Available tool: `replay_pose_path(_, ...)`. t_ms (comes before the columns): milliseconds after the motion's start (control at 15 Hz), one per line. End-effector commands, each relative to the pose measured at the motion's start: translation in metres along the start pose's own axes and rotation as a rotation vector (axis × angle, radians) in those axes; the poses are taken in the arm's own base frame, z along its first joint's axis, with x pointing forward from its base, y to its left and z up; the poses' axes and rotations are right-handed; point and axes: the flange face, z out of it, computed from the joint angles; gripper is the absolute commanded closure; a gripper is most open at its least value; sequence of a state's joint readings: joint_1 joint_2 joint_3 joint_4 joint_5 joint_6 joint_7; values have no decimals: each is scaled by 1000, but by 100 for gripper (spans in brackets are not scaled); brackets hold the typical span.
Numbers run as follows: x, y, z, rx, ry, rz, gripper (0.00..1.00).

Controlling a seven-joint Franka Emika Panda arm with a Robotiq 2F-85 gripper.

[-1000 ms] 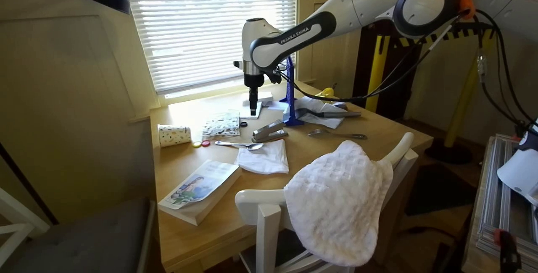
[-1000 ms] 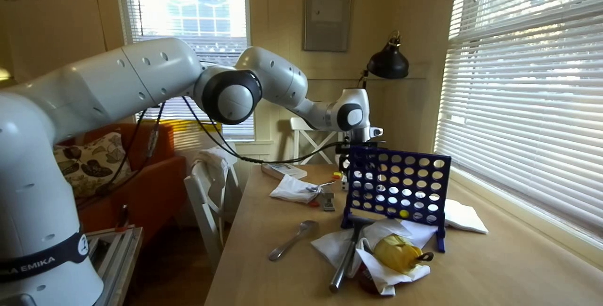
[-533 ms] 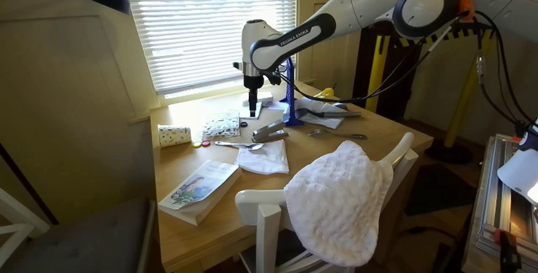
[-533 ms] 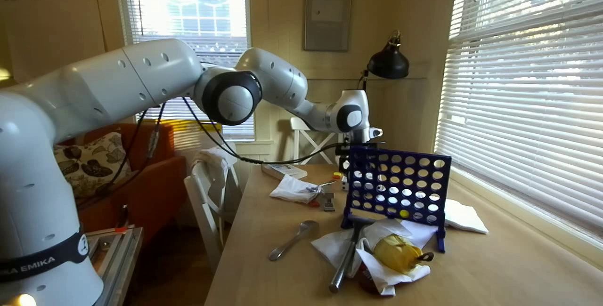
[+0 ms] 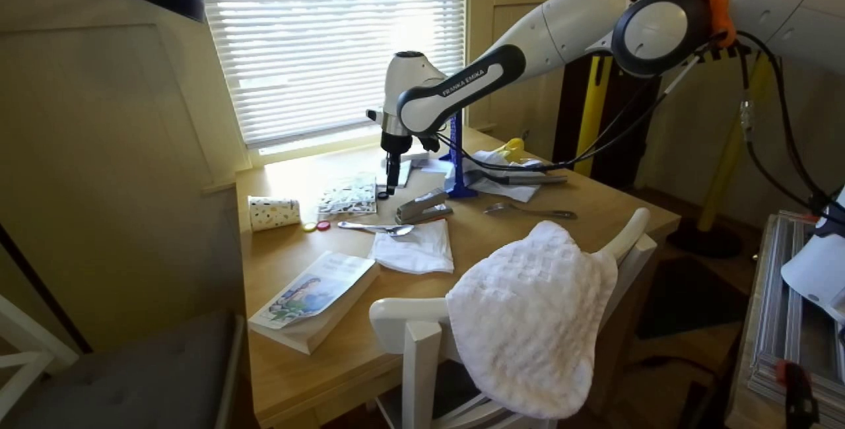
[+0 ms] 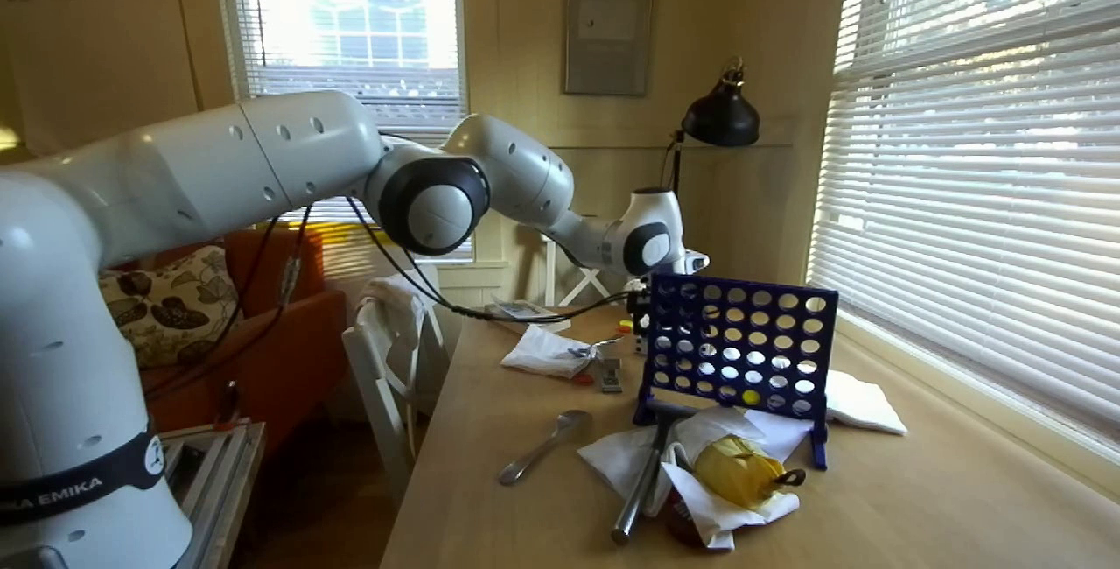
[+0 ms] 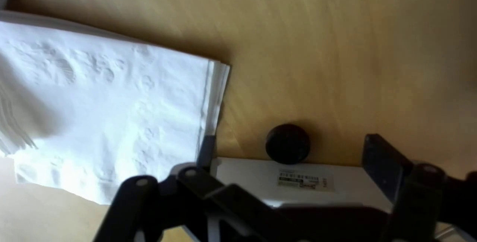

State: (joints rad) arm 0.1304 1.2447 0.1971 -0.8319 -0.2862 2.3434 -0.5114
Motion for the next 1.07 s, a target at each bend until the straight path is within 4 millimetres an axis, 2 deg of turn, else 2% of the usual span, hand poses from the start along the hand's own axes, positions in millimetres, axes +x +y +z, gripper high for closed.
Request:
replay_pose_path(0, -4, 6, 13, 35, 90, -26, 0)
replay_pose_path(533, -17, 23, 22, 151, 227, 131, 0)
replay_pose_path(800, -18, 20, 23, 181, 199, 141, 0)
replay_pose_path(1000, -17, 15, 24, 169, 111, 178, 0)
